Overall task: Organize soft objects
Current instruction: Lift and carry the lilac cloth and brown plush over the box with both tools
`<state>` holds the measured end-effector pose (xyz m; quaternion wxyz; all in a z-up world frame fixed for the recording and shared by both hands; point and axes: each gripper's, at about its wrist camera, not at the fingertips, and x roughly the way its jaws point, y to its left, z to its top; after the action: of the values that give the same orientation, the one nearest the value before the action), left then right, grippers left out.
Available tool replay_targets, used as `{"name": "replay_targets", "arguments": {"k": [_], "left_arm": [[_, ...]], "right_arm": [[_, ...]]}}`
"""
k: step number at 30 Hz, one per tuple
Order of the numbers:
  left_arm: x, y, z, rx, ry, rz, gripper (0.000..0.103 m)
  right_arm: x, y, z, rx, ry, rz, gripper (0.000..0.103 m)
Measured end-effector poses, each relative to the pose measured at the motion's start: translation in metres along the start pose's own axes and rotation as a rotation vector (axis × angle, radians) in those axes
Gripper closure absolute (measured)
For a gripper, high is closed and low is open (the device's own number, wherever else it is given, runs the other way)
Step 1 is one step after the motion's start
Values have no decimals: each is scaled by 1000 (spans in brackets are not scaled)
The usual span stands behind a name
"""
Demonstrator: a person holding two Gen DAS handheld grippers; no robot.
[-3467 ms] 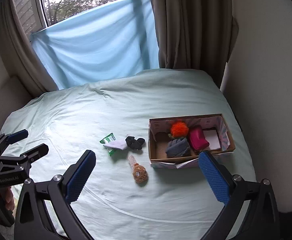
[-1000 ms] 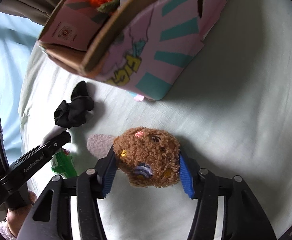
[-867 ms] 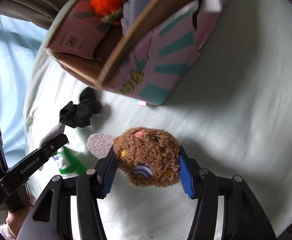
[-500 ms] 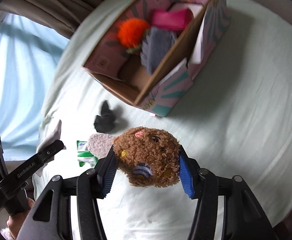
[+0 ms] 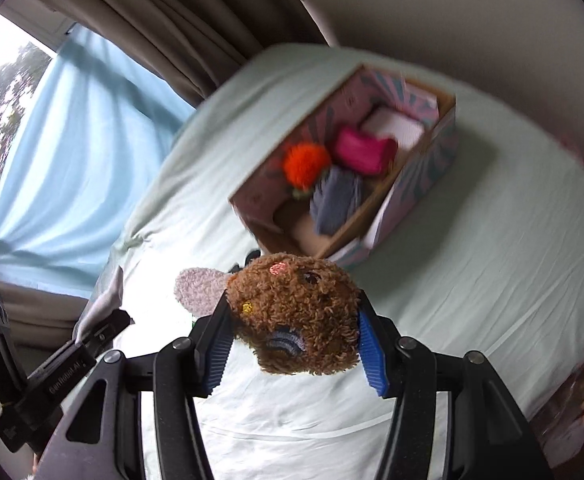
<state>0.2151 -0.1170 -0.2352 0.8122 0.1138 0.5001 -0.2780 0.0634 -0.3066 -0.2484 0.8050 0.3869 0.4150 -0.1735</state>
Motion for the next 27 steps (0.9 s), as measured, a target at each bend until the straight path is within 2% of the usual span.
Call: {"name": "replay_targets", "arguments": {"k": [6,12,20,27], "left_arm": [[-9,-43,9,-76,-41,6,87],[4,-85,28,-188,-56,23,87],[48,-129,52,-242,0,62,87],[101,-135,69,-277,72,74,87]], "right_arm": [[-33,-13,59,-117,-26,15,52],[-32,-35,120,-207,6,53,52],[6,-62,186,-255,80,71,52],[52,-79,222,-170,151,72,51]]}}
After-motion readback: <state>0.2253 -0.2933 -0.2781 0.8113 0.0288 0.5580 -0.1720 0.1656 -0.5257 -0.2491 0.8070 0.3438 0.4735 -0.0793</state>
